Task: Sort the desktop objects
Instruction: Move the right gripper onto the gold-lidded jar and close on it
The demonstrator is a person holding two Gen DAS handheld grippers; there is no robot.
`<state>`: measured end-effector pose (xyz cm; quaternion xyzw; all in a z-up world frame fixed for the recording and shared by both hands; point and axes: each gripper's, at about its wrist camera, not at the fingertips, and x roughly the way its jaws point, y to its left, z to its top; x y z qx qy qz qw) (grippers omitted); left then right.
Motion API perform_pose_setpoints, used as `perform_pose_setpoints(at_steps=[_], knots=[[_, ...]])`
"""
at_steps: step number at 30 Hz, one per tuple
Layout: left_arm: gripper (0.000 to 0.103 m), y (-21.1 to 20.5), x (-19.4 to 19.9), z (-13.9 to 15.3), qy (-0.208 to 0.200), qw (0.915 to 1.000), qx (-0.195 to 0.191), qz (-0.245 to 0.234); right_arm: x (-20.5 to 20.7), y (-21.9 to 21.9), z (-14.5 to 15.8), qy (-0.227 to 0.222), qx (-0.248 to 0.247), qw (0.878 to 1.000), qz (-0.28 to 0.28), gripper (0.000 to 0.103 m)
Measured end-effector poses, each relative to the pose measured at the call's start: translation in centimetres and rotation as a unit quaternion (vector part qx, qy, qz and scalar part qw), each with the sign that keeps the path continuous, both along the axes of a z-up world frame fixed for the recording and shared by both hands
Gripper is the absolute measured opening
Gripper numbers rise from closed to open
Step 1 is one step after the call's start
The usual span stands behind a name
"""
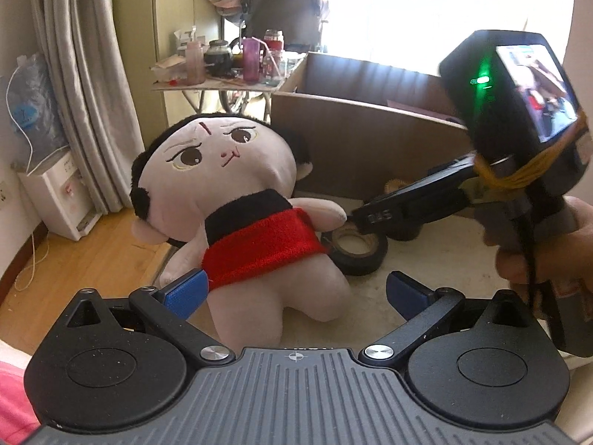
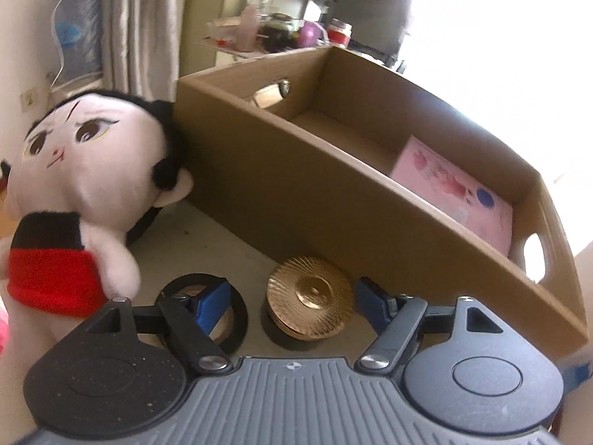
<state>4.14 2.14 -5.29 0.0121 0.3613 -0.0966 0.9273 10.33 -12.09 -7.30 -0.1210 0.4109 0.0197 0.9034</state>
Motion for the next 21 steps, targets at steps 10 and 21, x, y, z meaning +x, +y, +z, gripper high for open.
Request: perform_pose_setpoints(at_steps=[10, 21], knots=[[0.103, -0.3, 0.5, 0.2, -0.006, 0.9998, 0.002, -0.017, 1.5, -3.4, -0.8, 0.027, 0.071, 0.997, -0.033, 0.068], [0.103, -2.8, 0.3, 0.9, -0.013, 0.9988, 0.005, -0.047, 2.0, -5.2, -1.0, 0.054, 0.125, 0.990, -0.030, 0.061]])
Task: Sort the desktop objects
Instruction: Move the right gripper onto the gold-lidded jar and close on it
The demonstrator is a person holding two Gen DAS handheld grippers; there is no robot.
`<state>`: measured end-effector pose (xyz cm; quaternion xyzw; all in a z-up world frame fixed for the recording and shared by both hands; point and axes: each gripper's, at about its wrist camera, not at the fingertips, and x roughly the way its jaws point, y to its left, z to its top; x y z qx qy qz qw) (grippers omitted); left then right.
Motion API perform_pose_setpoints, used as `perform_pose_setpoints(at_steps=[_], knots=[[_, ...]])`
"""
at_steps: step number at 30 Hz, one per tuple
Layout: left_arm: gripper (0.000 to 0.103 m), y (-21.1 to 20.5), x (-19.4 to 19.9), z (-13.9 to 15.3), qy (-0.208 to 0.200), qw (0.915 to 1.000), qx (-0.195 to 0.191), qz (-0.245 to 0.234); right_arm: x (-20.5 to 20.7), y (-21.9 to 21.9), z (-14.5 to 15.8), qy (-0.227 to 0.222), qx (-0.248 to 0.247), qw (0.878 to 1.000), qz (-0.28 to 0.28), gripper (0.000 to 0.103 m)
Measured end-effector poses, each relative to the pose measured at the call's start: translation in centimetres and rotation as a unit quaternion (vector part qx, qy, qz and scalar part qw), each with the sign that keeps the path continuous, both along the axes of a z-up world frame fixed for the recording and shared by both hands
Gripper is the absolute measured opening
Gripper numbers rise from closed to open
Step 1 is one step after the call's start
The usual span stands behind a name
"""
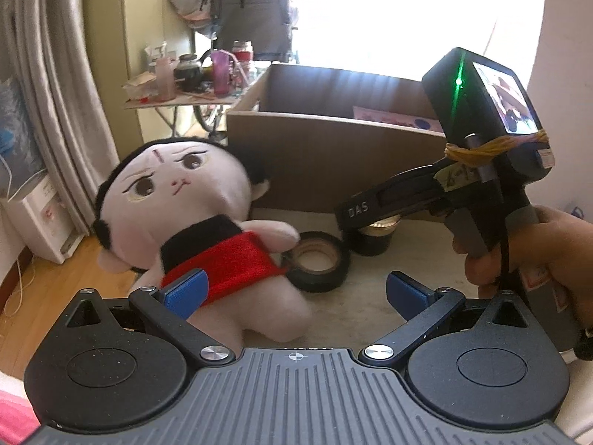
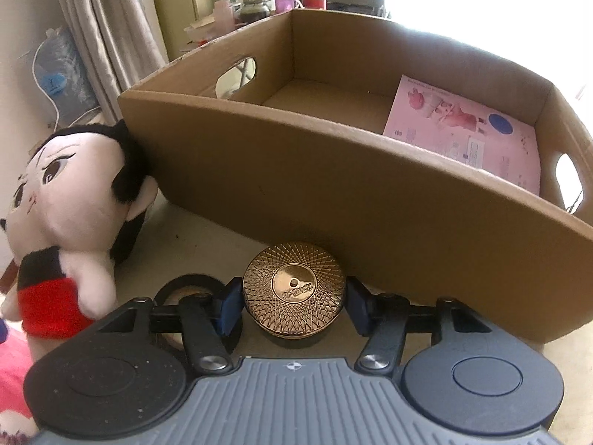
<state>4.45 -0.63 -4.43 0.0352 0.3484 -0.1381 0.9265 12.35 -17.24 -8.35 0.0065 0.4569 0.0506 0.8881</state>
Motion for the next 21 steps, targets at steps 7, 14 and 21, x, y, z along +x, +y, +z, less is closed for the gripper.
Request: perform_pose_setpoints(at_steps=[7, 14, 21], knots=[[0.103, -2.6, -0.5, -0.2, -0.006, 0.9991, 0.012, -0.040, -2.2, -1.8, 0.6, 0.020, 0.024, 0.999, 0.024, 0.061], [0.103, -5.2, -1.2, -1.4, 0.010, 0.9961, 0.021, -0.085, -4.3, -3.7, 0.9, 0.036, 0.037, 0.998, 0.044, 0.061], [0.103, -7.4, -1.6, -2.8, 0.028, 0.9912, 0.032, -0.126, -5.7, -4.9, 1.1, 0.046, 0.050, 0.996, 0.057, 0.062]])
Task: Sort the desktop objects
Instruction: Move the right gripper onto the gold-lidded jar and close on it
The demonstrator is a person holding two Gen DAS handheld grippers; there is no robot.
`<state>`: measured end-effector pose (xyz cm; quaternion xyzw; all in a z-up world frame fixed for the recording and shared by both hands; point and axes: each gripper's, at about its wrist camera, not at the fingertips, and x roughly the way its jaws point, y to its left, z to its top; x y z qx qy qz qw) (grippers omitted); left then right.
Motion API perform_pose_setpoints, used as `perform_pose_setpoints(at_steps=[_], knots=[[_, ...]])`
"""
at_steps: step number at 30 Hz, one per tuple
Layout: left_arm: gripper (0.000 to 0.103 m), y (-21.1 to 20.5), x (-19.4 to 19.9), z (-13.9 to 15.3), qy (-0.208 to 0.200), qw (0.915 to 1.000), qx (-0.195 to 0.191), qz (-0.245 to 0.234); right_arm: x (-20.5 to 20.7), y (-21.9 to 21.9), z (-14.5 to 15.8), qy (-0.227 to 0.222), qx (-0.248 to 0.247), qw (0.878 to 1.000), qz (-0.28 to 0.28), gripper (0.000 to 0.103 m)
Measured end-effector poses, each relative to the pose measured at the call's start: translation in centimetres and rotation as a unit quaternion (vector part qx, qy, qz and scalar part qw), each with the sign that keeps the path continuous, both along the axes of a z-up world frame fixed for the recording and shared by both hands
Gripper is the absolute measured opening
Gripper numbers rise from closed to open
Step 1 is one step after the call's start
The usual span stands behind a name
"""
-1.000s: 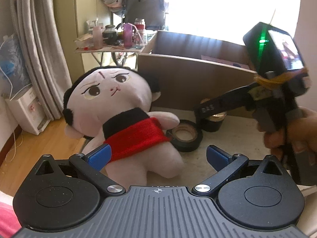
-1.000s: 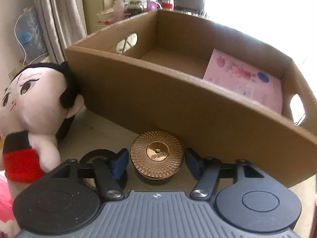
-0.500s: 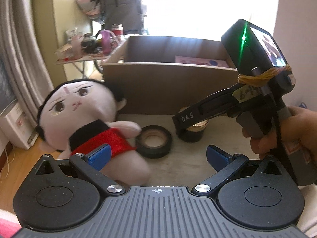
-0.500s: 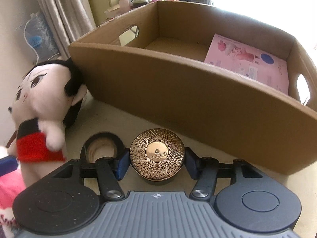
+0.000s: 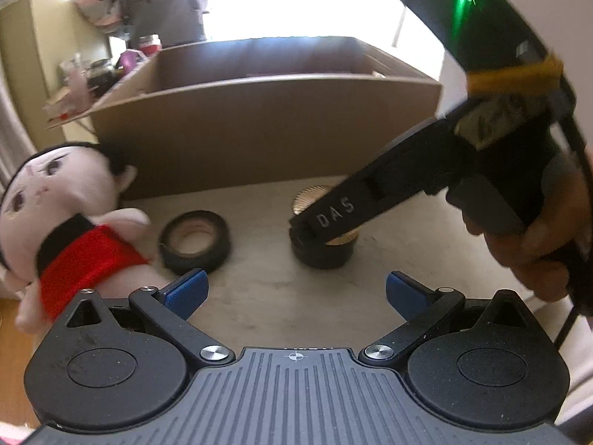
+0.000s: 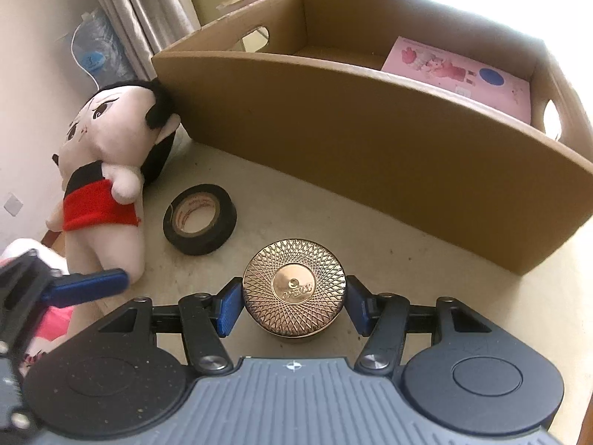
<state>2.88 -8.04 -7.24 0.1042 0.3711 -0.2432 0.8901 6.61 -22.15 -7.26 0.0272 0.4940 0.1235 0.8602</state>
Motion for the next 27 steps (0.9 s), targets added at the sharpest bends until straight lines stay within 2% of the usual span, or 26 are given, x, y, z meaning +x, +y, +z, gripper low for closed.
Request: perform_pose_setpoints(at_steps=[4, 9, 19, 23, 27], knots=[[0.103, -1.3, 0.3, -0.7, 0.002, 0.9995, 0.014, -0.027, 0.0, -1.0, 0.1, 0.014, 0.026, 1.000, -0.003, 0.062], [0.102, -2.2, 1.2, -1.6, -0.004, 0.9984, 0.025, -0.049, 0.0, -1.5, 0.2, 0.027, 0.034, 0.999, 0.009, 0.063], [0.093, -2.2, 3.1, -3.0, 0.001, 0.9981, 0.008, -0.061, 1.1, -2.1, 0.4, 0.054, 0.046, 0.997, 0.031, 0.063], [0.080, -2.5, 3.7, -3.4, 0.001, 0.9977, 0.009, -0.068, 1.5, -1.8, 0.4, 0.064, 0.037, 0.996, 0.042, 0.063], [0.074, -2.7, 4.1, -3.7, 0.002, 0.9973, 0.005, -0.073, 1.7, -1.4, 0.3, 0.069, 0.022, 0.996, 0.056, 0.063]])
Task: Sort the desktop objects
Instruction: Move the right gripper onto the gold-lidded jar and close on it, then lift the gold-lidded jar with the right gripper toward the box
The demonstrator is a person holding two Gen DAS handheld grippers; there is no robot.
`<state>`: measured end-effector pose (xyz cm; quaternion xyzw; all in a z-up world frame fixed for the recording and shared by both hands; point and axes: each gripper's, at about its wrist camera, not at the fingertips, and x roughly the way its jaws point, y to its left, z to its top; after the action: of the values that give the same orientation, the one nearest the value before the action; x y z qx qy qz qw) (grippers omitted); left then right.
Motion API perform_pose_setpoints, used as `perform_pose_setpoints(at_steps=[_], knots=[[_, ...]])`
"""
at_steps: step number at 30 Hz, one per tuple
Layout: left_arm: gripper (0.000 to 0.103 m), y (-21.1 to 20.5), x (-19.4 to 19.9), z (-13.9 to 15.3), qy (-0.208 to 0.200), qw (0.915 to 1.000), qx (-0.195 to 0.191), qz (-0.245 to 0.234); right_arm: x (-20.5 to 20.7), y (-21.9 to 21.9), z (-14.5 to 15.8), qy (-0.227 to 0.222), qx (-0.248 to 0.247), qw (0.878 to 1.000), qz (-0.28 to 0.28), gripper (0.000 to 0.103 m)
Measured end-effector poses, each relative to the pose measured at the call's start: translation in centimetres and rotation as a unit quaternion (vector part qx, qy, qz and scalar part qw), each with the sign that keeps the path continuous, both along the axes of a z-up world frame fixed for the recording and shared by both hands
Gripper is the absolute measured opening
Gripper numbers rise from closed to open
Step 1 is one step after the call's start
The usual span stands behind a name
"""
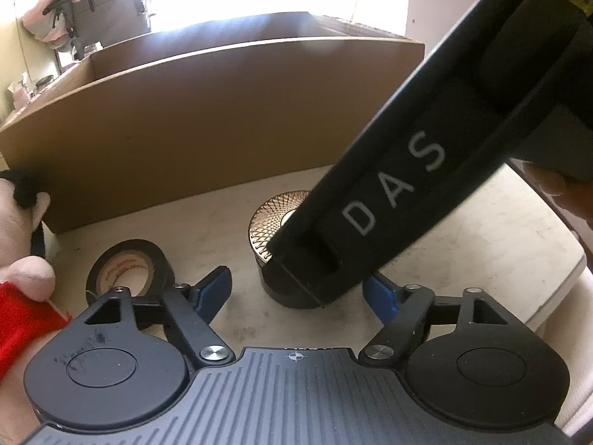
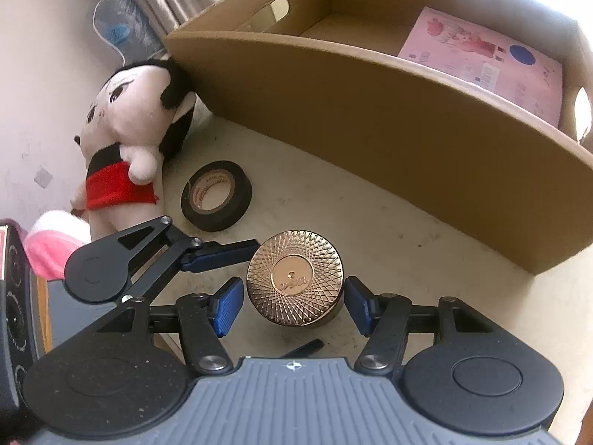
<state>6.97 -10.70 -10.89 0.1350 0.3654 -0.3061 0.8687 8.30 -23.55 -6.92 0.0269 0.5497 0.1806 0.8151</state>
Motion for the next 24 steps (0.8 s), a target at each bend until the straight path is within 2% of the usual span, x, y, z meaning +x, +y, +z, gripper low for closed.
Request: perform_pose_setpoints(at_steps=[5, 24], knots=[[0.068, -0.2, 0.3, -0.2, 0.002, 1.0000, -0.005, -0.006, 0.5, 0.5, -0.3, 0.006, -0.013, 1.000, 0.010, 0.063], [0.057, -0.6, 1.5, 0.0, 0.002, 0.9997, -0.024, -0.003, 1.4, 0.9, -0.9, 0.014, -0.027, 0.999, 0.014, 0.064]])
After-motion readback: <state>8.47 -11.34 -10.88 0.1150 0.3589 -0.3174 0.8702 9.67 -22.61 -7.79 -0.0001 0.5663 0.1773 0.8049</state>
